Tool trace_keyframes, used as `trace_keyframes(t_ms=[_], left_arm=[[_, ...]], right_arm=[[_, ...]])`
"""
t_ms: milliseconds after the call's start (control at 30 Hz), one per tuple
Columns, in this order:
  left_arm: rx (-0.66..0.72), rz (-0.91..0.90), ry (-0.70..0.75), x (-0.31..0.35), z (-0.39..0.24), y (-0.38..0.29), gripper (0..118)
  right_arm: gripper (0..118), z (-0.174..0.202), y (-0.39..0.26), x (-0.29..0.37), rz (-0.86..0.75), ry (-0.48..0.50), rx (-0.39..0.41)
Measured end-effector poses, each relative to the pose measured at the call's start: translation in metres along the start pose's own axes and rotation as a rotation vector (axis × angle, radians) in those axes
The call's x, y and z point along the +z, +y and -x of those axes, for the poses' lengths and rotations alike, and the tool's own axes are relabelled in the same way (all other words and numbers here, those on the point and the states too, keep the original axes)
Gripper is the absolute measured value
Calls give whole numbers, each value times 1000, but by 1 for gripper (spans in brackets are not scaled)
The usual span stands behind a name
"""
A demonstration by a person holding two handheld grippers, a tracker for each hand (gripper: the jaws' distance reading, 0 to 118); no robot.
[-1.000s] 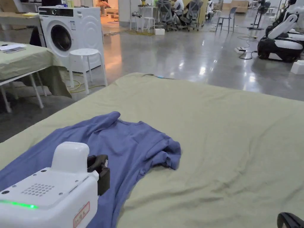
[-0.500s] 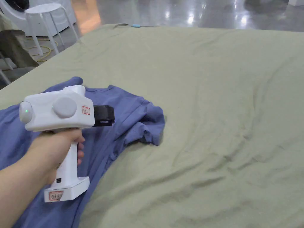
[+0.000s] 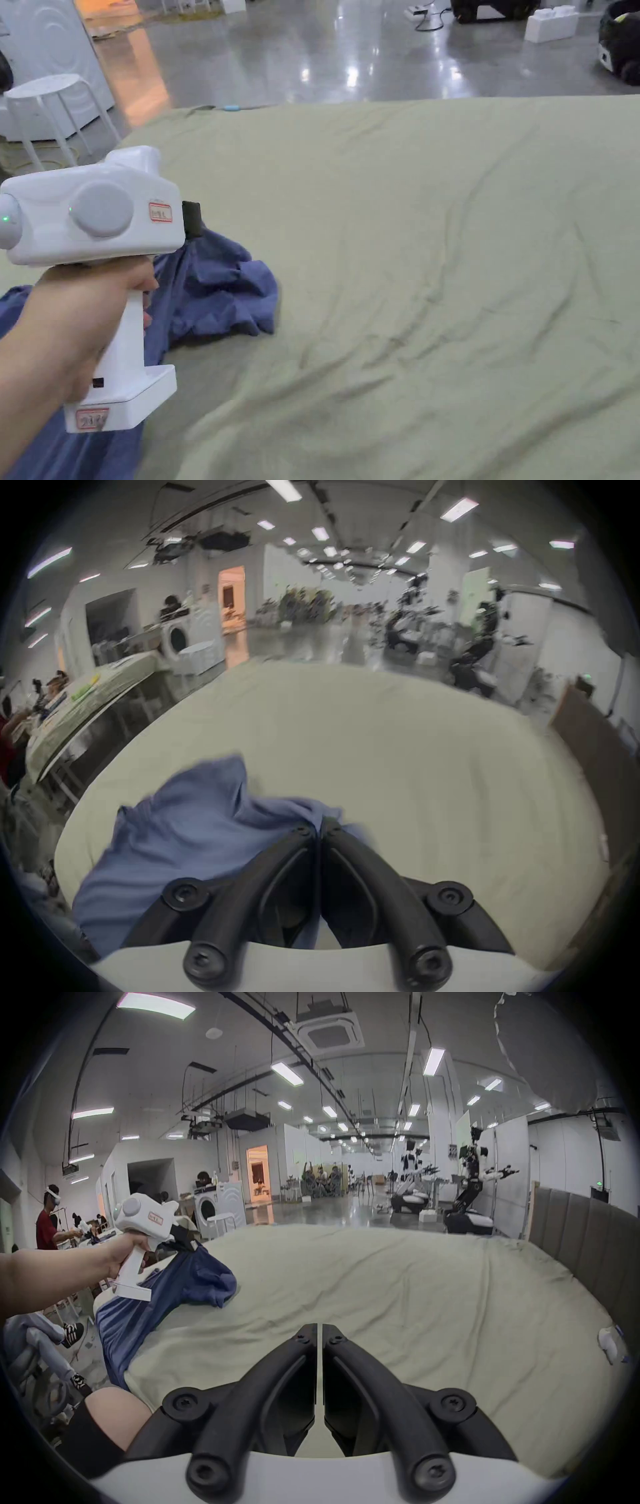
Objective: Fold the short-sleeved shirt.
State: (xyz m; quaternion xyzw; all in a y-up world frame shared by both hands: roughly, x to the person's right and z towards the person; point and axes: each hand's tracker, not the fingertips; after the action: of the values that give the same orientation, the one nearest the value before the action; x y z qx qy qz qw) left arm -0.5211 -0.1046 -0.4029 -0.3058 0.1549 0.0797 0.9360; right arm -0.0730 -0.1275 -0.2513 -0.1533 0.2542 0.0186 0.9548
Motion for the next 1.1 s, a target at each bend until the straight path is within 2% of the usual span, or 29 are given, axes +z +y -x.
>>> trace_keyframes(t_ms=[67, 167, 333, 467, 600, 667, 733, 800, 867, 900, 967, 1033, 1067, 1100], left_arm=[[-3, -80, -116, 38, -33, 14, 1], [-105, -187, -261, 95, -105, 27, 1], [-208, -187, -559, 156, -245, 18, 1], [-316, -86, -713, 153, -361, -31, 1], [-393, 103, -772, 115, -452, -98, 1], [-437, 159, -728, 91, -479, -129, 2], [-420, 198, -716, 78, -486, -150, 8], [-343, 175, -737, 81, -472, -152, 20], [-297, 177, -744, 89, -450, -144, 109], [-187, 88, -758, 101, -425, -138, 118], [-200, 37, -748, 125, -382, -123, 118], [-141, -74, -689, 154, -322, -117, 117], [-122, -115, -675, 162, -294, -115, 107], [-86, -172, -659, 172, -260, -118, 85]], right_arm=[[5, -5, 6, 25, -31, -24, 3], [5, -15, 11, 65, -82, -56, -23], [5, -34, 12, 135, -142, -159, -13], [5, -55, 5, 188, -162, -261, -17], [5, -75, -5, 225, -149, -350, -50], [5, -81, -11, 238, -142, -373, -62], [5, -84, -15, 246, -134, -398, -63], [5, -86, -19, 249, -128, -414, -60], [5, -87, -20, 247, -121, -413, -58], [5, -86, -21, 243, -120, -411, -60], [5, -84, -20, 241, -128, -394, -70], [5, -82, -19, 242, -138, -370, -66], [5, -82, -19, 242, -140, -361, -62], [5, -148, -33, 210, -143, -349, -50]])
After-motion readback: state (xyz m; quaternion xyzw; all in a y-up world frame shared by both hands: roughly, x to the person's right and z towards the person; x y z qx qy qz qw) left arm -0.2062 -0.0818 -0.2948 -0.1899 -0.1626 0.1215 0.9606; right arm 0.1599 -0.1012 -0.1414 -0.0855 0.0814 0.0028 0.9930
